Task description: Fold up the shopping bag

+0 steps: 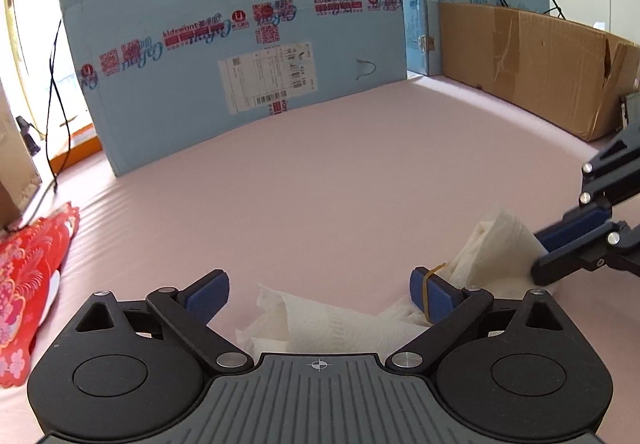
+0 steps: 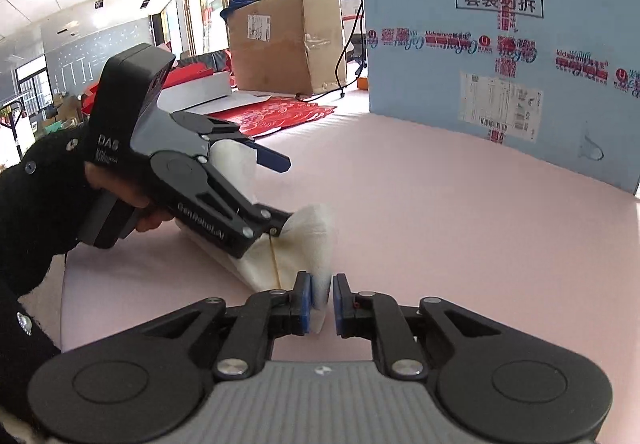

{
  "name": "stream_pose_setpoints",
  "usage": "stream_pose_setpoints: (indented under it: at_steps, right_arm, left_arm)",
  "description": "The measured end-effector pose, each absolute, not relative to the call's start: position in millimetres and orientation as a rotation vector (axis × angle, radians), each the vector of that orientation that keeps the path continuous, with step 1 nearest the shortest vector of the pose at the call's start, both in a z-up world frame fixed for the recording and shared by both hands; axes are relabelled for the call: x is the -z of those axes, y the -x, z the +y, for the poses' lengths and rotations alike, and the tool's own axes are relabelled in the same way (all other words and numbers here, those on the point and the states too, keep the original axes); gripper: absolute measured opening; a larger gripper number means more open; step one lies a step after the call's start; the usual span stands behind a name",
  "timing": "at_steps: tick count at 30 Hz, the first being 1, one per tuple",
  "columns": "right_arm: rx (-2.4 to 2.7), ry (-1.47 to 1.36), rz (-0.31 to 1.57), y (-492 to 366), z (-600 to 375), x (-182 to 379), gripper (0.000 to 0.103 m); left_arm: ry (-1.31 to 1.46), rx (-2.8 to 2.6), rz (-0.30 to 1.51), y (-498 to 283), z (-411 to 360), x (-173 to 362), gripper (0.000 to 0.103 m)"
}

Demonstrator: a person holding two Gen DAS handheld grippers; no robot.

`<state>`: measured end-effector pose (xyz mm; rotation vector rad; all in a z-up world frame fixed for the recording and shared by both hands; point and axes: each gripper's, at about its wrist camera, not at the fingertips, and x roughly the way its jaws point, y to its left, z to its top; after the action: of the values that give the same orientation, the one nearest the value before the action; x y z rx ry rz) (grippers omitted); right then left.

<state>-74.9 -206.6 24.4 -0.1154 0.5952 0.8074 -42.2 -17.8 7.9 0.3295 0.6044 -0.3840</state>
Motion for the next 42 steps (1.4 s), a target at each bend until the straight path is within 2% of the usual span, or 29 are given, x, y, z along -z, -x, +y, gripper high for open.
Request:
stream_pose_setpoints:
  at_steps: [1, 3, 4, 5, 8, 16, 21, 29, 36, 42]
  right_arm:
    - [-0.803, 0.119, 0.588, 72.6, -202.1, -24.7, 0.041]
    - [-0.806, 0.116, 0.582, 67.8, -192.2, -25.4, 0.040]
    - [-0.805, 0.108, 0.585, 65.8, -188.3, -25.4, 0.033]
    - [-0.801, 0.080, 0.606, 61.4, -186.7, -24.7, 0.017]
    - [-0.775, -0.080, 0.699, 49.8, -194.7, -22.0, 0.013]
    - [-0.629, -0.583, 0.867, 50.4, -250.4, 6.3, 0.010]
    - [-0.578, -0.728, 0.871, 61.8, -265.1, 20.9, 0.011]
    - [-0.570, -0.814, 0.835, 76.1, -273.9, 30.1, 0.011]
    - [-0.611, -0.779, 0.813, 84.5, -279.3, 32.8, 0.009]
    - [-0.618, -0.737, 0.815, 86.5, -278.2, 31.7, 0.007]
  left_arm:
    - [-0.332, 0.388, 0.603, 42.2, -18.4, -8.5, 0.098]
    - [-0.339, 0.406, 0.589, 45.1, -19.6, -8.6, 0.098]
    - [-0.343, 0.413, 0.582, 46.6, -20.0, -8.8, 0.098]
    - [-0.355, 0.404, 0.571, 49.9, -20.4, -10.0, 0.098]
    - [-0.373, 0.406, 0.535, 59.5, -17.6, -14.4, 0.099]
    - [-0.340, 0.434, 0.468, 87.0, -11.0, -29.9, 0.099]
    - [-0.323, 0.386, 0.352, 125.9, -48.4, -44.3, 0.099]
    - [-0.551, 0.268, 0.440, 139.6, -119.1, -10.0, 0.100]
    - [-0.732, 0.072, 0.431, 142.1, -134.5, 0.3, 0.100]
    - [-0.774, -0.024, 0.430, 146.9, -123.1, 4.3, 0.100]
